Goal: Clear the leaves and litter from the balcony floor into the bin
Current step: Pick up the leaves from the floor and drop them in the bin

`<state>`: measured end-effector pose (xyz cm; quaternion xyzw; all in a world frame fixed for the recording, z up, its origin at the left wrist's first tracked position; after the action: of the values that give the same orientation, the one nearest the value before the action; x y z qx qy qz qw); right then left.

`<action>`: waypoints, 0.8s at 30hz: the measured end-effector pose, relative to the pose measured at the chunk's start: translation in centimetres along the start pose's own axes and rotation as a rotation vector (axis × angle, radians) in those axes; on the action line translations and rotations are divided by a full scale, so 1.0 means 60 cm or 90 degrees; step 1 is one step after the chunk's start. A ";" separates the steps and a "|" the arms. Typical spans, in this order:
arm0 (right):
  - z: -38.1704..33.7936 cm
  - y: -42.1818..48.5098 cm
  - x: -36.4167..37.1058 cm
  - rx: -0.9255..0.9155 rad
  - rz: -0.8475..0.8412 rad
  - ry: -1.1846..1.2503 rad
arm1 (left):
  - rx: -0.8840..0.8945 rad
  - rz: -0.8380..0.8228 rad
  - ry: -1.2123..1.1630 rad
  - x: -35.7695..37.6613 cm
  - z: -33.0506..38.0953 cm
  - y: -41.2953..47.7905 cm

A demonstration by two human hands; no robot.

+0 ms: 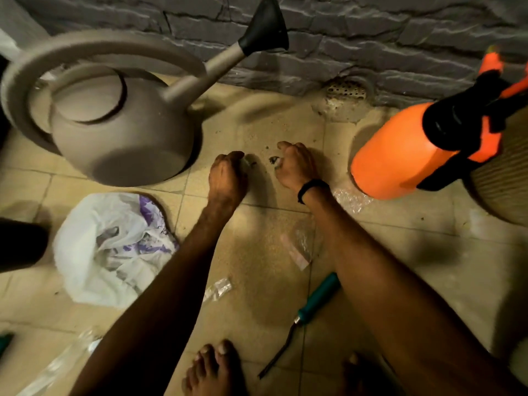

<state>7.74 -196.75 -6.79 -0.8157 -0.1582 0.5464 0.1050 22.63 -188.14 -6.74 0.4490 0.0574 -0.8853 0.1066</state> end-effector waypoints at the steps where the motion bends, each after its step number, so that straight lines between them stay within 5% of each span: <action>1: -0.003 -0.007 0.008 -0.005 -0.023 -0.001 | -0.008 -0.009 -0.016 -0.006 0.001 -0.005; 7: 0.001 -0.021 0.021 -0.026 -0.070 -0.042 | -0.053 -0.077 -0.092 -0.036 -0.034 -0.038; 14: -0.009 -0.017 0.015 -0.054 -0.056 -0.079 | -0.150 -0.199 0.025 -0.033 -0.072 -0.088; 24: -0.060 -0.029 0.055 -0.117 -0.075 -0.042 | -0.052 0.054 0.038 -0.030 -0.025 -0.128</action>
<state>12.00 -193.92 -7.63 -0.7926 -0.2589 0.5492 0.0566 22.97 -180.14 -6.14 0.4725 0.0773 -0.8632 0.1604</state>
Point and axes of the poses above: each hand's wrist, its own y-axis towards the middle knuckle, its own x-axis out of the palm, z = x × y, the point moved 10 cm from there along y, towards the middle knuckle, and after that the axes turned 15 degrees about x, right-handed, at the moved point
